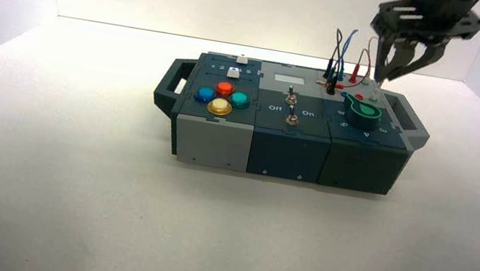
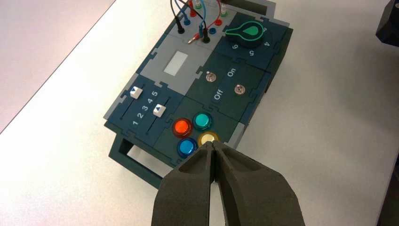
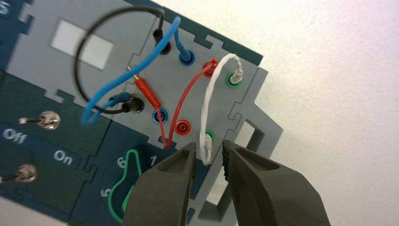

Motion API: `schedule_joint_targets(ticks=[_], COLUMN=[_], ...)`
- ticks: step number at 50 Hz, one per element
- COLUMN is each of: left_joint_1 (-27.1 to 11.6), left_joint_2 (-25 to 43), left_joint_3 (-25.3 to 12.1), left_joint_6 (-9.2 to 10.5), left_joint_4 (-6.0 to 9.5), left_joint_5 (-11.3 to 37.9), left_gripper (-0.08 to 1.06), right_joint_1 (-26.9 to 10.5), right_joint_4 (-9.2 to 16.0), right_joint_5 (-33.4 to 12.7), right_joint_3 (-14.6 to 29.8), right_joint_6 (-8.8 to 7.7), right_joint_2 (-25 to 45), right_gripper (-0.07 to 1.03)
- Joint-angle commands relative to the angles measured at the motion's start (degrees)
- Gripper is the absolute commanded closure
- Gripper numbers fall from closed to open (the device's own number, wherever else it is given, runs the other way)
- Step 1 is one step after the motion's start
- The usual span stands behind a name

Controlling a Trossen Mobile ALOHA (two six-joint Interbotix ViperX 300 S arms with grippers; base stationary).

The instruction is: Insert the white wire.

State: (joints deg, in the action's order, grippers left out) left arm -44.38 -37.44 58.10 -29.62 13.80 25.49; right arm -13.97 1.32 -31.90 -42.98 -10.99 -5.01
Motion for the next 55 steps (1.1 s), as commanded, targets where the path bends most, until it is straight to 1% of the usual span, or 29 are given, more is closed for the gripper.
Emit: schedule_joint_targets(ticks=[1, 7, 16, 27, 33, 55], left_joint_1=[0.5, 1.1, 1.1, 1.2, 1.2, 1.2], left_joint_2=[-0.4, -0.1, 0.3, 0.4, 0.2, -0.1], left_joint_3=[-0.3, 0.1, 0.1, 0.3, 0.3, 0.5], left_joint_6=[-0.09, -0.09, -0.09, -0.09, -0.09, -0.09], left_joint_4=[0.00, -0.09, 0.00, -0.09, -0.18, -0.09], left_joint_5=[-0.9, -1.6, -1.8, -2.0, -2.0, -2.1], left_gripper=[1.01, 1.01, 1.01, 1.01, 1.01, 1.01], right_joint_1=[-0.1, -0.1, -0.1, -0.1, 0.0, -0.1], right_joint_4=[0.3, 0.3, 0.1, 0.1, -0.1, 0.1], right_joint_5=[-1.9, -4.0, -5.1, -5.2, -6.8, -7.1], right_joint_3=[1.1, 1.0, 0.2, 0.1, 0.3, 0.5], right_joint_6=[0.18, 0.18, 0.18, 0.18, 0.18, 0.18], right_joint_2=[-2.8, -4.4, -6.2, -6.2, -6.2, -6.5], right_gripper=[0.62, 0.62, 0.63, 0.62, 0.63, 0.63])
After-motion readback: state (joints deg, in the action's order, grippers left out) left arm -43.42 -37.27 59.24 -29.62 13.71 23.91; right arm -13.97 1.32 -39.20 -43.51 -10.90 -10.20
